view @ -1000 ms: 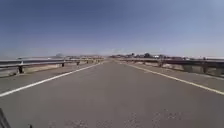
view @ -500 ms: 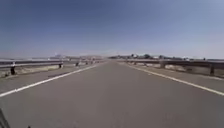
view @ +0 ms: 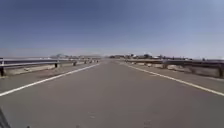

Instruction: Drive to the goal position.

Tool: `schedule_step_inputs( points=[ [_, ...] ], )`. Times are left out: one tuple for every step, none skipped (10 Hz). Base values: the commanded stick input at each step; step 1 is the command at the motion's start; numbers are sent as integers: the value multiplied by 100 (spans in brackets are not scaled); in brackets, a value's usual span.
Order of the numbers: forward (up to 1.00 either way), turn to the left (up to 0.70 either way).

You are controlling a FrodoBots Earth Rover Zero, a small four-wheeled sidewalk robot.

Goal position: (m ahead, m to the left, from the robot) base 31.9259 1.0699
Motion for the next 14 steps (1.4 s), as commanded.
schedule_step_inputs(
  points=[
    [100, 0],
    [100, 0],
    [100, 0],
    [100, 0],
    [100, 0],
    [100, 0],
    [100, 0],
    [100, 0],
    [100, 0],
    [100, 0],
    [100, 0],
    [100, 0],
    [100, 0],
    [100, 0]
  ],
)
